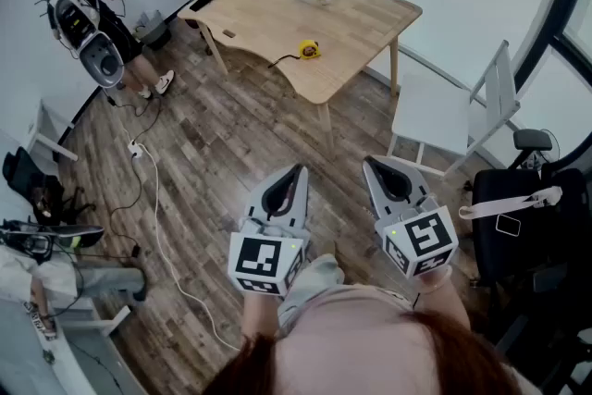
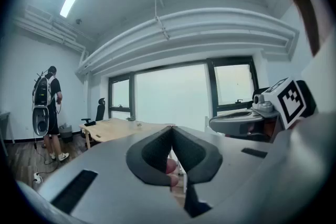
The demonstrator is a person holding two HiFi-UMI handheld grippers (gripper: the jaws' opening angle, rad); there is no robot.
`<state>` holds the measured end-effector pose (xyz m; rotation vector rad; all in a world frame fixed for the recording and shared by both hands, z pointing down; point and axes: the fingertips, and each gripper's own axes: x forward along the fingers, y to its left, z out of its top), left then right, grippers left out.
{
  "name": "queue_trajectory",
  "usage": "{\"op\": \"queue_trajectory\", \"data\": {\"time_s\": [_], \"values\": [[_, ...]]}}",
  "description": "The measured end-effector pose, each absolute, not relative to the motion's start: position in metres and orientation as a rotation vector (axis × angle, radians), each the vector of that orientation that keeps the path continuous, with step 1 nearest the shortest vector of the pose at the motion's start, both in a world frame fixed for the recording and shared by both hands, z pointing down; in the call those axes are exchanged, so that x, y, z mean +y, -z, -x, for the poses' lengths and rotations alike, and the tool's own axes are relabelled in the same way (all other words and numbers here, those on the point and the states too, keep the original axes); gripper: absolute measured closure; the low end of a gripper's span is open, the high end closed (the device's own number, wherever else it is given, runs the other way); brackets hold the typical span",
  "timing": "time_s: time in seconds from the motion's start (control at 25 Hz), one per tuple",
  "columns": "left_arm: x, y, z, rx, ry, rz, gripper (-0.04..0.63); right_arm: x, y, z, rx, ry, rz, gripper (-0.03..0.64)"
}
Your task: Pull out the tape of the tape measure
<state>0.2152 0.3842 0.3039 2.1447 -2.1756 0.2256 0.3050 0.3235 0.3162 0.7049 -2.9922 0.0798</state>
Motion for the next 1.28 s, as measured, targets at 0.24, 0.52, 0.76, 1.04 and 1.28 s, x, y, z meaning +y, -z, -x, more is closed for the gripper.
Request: {"op": "queue_trajectory", "data": {"time_s": [0.24,0.52,0.76,1.04,1.28], "values": [[0.36,-0.302,-0.183,-2.163,-0.223,-2.161,0.592,0.306,-0.311,-0.279,-3.024,-0.162,-0.718,0.617],[0.338,-0.311,-0.149,-2.101,-0.237,-2.2,0.592,0.281,-0.315,-0.239,-3.004,-0.173,-0.768,0.617],[0.329,-0.313,-0.113,-2.056,-0.25,-2.241,0.592,0.268,-0.312,-0.198,-3.012,-0.179,-0.812,0.617],[0.316,-0.317,-0.085,-2.013,-0.222,-2.262,0.592,0.252,-0.309,-0.172,-2.982,-0.154,-0.879,0.617],[0.298,-0.325,-0.079,-1.977,-0.234,-2.278,0.592,0.233,-0.313,-0.164,-2.985,-0.221,-0.902,0.617]]}}
